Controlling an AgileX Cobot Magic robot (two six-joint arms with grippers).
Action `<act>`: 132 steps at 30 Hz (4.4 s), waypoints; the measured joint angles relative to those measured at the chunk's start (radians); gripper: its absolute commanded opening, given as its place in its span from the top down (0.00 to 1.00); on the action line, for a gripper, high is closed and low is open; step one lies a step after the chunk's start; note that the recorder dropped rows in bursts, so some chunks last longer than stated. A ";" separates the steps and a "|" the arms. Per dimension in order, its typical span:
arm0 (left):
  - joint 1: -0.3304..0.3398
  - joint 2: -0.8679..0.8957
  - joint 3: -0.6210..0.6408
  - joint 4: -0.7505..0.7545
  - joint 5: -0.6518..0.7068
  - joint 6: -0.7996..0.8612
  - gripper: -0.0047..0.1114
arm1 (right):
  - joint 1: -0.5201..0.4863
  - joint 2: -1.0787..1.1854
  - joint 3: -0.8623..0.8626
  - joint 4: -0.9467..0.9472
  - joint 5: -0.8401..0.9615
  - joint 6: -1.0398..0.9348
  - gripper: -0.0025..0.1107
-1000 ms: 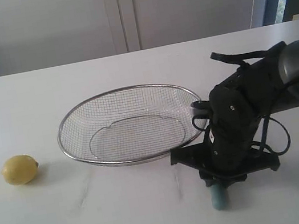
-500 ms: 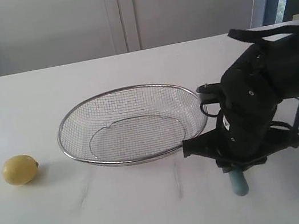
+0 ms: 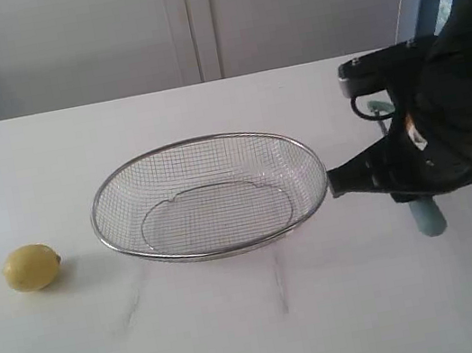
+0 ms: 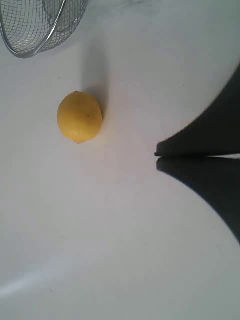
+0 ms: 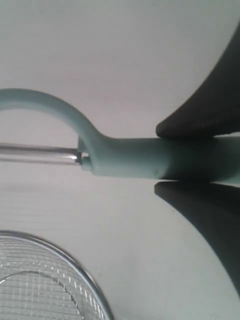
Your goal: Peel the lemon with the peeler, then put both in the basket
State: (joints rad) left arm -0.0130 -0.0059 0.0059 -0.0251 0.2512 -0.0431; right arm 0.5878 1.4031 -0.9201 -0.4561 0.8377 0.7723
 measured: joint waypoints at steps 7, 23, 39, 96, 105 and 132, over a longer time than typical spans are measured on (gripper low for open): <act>0.000 0.000 0.000 0.000 0.000 0.000 0.96 | 0.000 -0.115 0.000 -0.100 0.024 -0.098 0.98; 0.000 0.000 0.000 0.000 0.000 0.000 0.96 | -0.046 -0.137 -0.024 -0.275 -0.017 -0.202 0.98; 0.000 0.000 0.000 0.079 0.000 0.000 0.96 | -0.179 -0.137 -0.104 0.156 -0.056 -0.623 0.98; 0.000 0.003 -0.014 0.053 -0.716 -0.399 0.96 | -0.367 -0.138 -0.104 0.889 0.172 -1.340 0.98; 0.000 0.320 -0.282 0.052 -0.690 -0.159 0.86 | -0.367 -0.138 -0.104 0.889 0.149 -1.340 0.98; -0.037 1.224 -0.856 0.234 -0.003 -0.135 0.28 | -0.367 -0.138 -0.104 0.889 0.130 -1.340 0.98</act>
State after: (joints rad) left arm -0.0500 1.2182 -0.8500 0.2089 0.2485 -0.1782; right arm 0.2203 1.2650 -1.0244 0.4330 0.9675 -0.5677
